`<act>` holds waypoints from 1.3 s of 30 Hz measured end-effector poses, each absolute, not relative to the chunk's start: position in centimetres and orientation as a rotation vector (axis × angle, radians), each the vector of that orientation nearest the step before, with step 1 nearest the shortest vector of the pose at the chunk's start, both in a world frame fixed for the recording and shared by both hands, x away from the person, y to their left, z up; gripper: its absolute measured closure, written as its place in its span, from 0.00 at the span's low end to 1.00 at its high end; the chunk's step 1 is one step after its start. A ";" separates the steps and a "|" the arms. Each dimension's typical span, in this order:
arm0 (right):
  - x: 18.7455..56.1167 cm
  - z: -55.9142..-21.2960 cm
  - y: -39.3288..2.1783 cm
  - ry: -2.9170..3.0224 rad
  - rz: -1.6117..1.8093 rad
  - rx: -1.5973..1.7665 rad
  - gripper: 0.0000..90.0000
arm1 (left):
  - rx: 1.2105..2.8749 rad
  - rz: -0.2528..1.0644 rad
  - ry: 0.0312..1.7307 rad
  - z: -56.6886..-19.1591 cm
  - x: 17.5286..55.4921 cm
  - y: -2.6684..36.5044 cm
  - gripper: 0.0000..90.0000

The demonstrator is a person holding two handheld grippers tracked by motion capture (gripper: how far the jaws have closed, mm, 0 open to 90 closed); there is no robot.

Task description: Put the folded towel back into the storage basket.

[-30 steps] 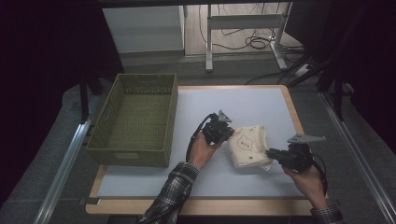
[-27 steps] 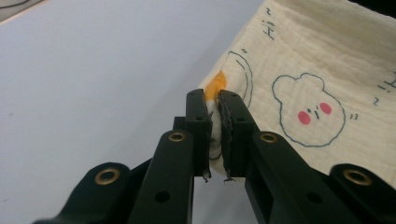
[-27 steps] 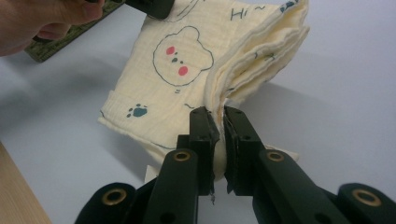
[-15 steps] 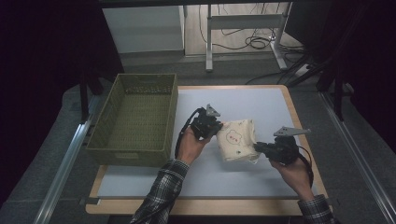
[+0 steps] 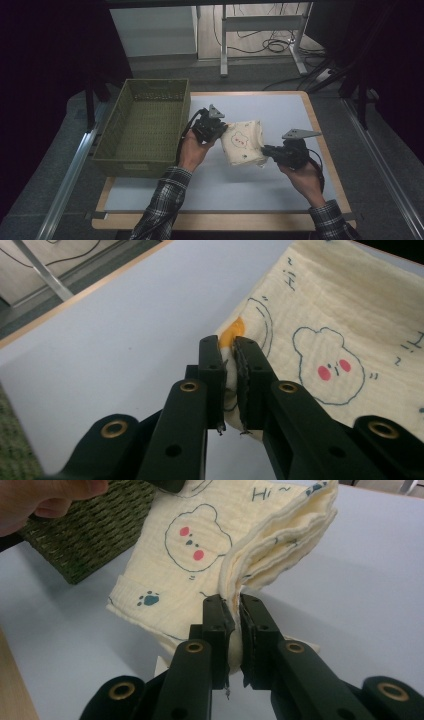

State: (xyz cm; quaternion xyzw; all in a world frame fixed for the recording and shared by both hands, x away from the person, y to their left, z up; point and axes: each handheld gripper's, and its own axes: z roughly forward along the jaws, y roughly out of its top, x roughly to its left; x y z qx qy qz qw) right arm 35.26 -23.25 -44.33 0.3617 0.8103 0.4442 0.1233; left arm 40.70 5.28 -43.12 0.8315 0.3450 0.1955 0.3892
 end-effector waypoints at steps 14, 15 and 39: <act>36.5 -42.7 -19.9 2.359 1.324 0.999 0.91 | 2.099 0.575 0.902 -41.4 41.5 8.3 0.92; 36.6 -42.6 -19.6 2.361 1.324 1.002 0.91 | 2.102 0.582 0.902 -41.2 41.6 8.5 0.92; 39.1 -40.8 -14.6 2.343 1.368 0.959 0.91 | 2.078 0.720 0.965 -38.1 42.4 13.1 0.92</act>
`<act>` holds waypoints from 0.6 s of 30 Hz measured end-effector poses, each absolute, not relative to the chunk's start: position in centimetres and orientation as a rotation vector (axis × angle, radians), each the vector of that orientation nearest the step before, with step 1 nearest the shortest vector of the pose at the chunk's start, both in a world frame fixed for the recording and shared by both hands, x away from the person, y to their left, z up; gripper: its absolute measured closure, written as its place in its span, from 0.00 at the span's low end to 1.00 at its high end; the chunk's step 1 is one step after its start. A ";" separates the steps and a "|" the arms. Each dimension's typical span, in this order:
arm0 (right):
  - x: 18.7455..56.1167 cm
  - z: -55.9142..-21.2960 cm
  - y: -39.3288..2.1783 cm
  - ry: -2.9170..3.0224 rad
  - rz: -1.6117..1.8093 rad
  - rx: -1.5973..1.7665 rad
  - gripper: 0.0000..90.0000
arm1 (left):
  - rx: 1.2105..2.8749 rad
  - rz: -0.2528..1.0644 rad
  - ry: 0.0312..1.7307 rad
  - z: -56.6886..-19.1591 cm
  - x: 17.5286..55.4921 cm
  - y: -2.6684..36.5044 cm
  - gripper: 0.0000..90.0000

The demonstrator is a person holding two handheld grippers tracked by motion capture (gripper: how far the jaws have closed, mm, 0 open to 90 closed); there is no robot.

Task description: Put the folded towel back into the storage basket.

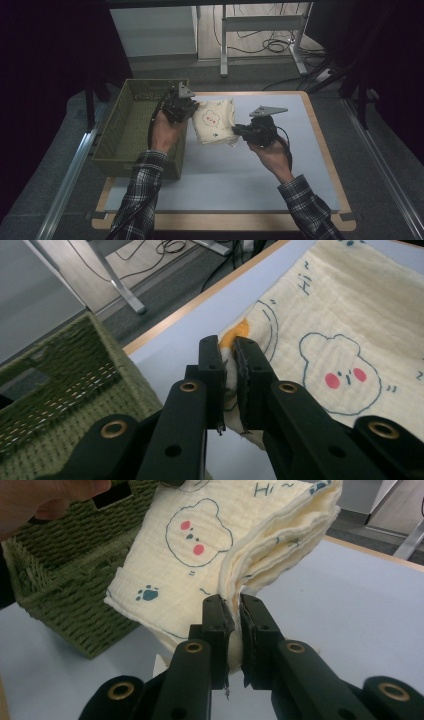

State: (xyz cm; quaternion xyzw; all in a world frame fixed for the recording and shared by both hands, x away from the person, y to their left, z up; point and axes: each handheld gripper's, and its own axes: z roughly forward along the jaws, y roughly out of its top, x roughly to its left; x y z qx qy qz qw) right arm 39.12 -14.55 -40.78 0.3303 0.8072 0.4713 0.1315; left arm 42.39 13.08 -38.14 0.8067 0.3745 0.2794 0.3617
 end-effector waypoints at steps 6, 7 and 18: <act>39.6 -40.4 -12.7 2.351 1.390 0.948 0.91 | 2.060 0.754 0.990 -37.5 42.4 14.7 0.92; 39.6 -40.3 -12.3 2.354 1.389 0.946 0.91 | 2.062 0.762 0.990 -37.3 42.3 15.0 0.92; 40.0 -39.6 -8.4 2.369 1.410 0.900 0.91 | 2.046 0.835 1.036 -36.4 42.0 18.3 0.92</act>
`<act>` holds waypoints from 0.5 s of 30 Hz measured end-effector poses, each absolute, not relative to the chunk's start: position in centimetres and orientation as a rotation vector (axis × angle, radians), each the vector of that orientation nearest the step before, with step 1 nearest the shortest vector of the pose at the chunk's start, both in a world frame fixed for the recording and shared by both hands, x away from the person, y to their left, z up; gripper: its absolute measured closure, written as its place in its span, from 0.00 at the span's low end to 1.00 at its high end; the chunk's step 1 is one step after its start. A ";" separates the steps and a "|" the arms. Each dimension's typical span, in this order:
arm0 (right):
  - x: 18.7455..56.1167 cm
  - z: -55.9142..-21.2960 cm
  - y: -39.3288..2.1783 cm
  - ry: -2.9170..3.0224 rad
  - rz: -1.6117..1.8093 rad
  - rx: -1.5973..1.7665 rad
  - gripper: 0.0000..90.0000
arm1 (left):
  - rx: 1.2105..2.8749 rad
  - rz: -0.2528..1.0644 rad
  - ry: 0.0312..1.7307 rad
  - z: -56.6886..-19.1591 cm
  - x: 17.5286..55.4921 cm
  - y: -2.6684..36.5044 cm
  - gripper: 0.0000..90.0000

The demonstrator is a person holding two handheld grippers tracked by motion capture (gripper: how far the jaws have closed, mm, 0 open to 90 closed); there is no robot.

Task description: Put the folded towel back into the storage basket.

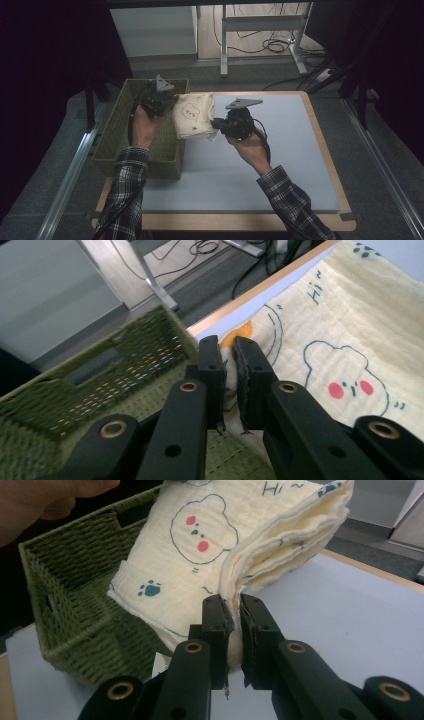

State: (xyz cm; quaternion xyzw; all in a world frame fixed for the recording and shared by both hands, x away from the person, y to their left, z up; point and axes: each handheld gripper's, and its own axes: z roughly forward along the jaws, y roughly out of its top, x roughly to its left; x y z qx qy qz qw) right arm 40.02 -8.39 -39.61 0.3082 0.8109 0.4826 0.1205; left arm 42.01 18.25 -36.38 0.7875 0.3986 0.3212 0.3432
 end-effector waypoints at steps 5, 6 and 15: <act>40.1 -39.3 -6.4 2.384 1.414 0.871 0.91 | 2.026 0.858 1.065 -36.1 41.7 19.7 0.92; 40.1 -39.3 -6.0 2.387 1.414 0.864 0.91 | 2.020 0.860 1.075 -36.1 41.6 20.1 0.92; 40.3 -39.8 -2.7 2.426 1.417 0.830 0.91 | 2.014 0.882 1.135 -36.3 41.3 22.8 0.92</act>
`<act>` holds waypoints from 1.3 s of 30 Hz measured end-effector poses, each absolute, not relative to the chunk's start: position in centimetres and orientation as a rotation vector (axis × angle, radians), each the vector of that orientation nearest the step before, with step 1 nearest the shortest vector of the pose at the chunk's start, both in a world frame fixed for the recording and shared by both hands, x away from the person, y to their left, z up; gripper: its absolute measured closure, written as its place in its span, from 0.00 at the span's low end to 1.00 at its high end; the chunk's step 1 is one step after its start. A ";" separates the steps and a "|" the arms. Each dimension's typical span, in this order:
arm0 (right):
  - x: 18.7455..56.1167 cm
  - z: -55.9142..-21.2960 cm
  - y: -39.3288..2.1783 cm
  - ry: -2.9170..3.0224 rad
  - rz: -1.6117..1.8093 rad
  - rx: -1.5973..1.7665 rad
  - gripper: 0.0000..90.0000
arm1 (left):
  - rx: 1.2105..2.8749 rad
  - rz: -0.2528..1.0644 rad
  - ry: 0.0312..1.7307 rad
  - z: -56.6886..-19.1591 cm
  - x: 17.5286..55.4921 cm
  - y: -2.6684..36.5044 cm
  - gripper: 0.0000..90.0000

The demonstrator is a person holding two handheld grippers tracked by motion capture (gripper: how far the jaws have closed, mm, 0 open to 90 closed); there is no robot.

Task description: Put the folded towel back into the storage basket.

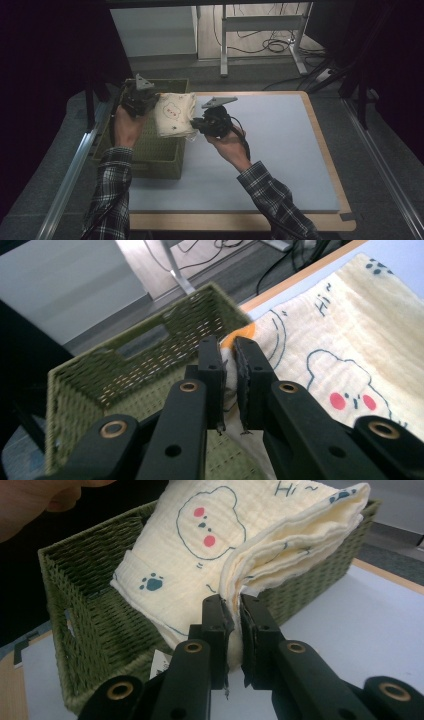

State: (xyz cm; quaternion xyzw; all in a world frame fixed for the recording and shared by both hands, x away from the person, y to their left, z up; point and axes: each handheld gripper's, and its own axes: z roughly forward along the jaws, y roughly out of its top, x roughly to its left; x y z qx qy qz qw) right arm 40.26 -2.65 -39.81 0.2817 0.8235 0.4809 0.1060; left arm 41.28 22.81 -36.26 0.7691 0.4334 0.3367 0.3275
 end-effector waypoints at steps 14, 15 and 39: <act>40.5 -41.6 2.5 2.504 1.387 0.809 0.91 | 2.023 0.878 1.227 -38.5 41.1 26.6 0.92; 40.5 -41.7 2.9 2.512 1.378 0.807 0.91 | 2.023 0.875 1.232 -38.6 41.1 26.9 0.92; 40.3 -44.3 11.2 2.660 1.207 0.727 0.91 | 2.064 0.823 1.338 -42.5 41.2 31.8 0.92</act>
